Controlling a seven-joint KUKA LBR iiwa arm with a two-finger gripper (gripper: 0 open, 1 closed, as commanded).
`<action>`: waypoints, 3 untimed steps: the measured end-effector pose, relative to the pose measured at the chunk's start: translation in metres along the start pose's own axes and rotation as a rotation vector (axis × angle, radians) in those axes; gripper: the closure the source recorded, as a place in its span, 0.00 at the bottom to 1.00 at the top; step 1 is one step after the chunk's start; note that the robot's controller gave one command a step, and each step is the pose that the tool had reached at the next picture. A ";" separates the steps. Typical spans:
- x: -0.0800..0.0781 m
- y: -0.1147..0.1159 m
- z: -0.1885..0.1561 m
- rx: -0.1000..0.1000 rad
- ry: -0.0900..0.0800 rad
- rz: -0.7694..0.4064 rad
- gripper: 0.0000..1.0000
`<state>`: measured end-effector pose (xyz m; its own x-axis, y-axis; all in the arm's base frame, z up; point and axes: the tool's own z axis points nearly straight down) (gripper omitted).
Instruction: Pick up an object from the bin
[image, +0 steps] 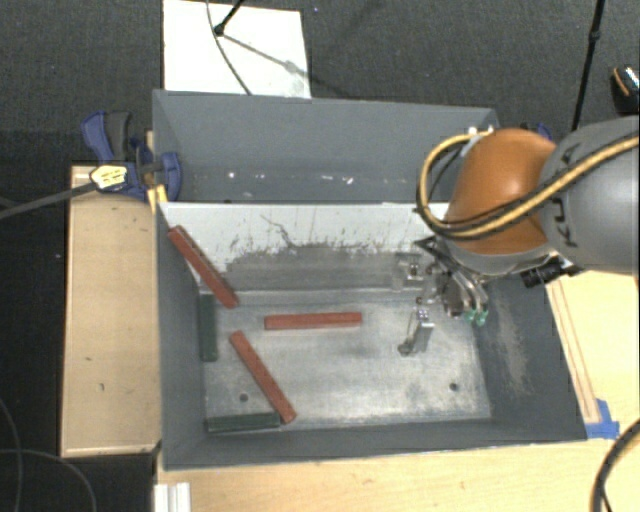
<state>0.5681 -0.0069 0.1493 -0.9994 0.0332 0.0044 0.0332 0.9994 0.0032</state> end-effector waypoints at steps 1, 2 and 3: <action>-0.015 0.049 0.083 0.001 0.001 -0.117 0.00; -0.017 0.047 0.078 0.003 -0.005 -0.115 1.00; -0.008 0.069 -0.033 0.002 -0.015 -0.140 1.00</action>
Offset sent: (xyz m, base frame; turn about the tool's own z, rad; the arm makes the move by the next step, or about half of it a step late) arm 0.0171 0.0461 -0.0793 -0.1147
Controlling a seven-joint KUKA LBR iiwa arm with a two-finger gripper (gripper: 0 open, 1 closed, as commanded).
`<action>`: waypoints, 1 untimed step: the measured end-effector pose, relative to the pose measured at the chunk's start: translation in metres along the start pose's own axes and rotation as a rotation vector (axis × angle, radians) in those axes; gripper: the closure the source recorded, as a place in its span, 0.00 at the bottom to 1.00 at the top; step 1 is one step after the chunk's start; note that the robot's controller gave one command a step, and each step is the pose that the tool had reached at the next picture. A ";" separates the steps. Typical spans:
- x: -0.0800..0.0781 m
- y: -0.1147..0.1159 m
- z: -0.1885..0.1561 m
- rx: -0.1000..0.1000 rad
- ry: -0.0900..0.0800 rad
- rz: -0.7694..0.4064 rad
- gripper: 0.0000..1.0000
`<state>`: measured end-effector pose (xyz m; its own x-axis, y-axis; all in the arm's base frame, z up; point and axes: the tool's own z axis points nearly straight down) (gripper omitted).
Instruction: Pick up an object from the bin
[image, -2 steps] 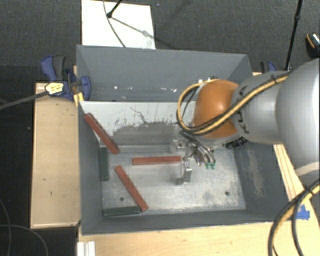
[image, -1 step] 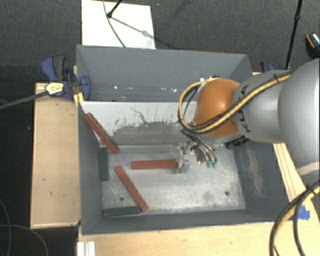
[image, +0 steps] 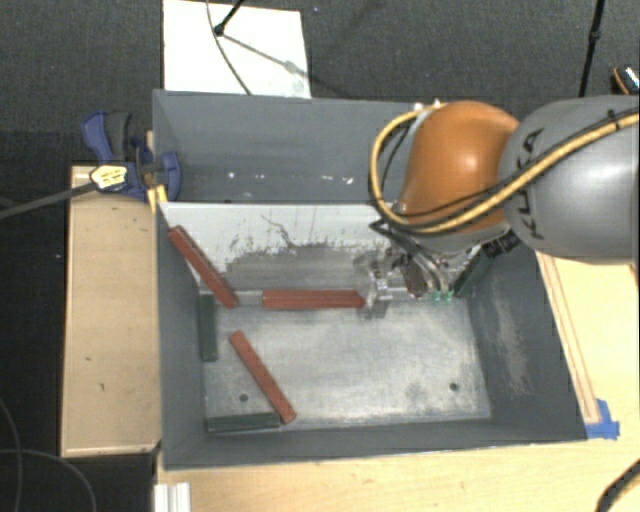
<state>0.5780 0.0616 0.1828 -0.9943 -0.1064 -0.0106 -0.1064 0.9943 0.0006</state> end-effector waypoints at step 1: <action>0.016 -0.020 -0.039 0.000 0.003 -0.310 1.00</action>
Offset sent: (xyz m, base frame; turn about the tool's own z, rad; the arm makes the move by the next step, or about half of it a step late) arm -0.0161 -0.0206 0.0366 -0.3119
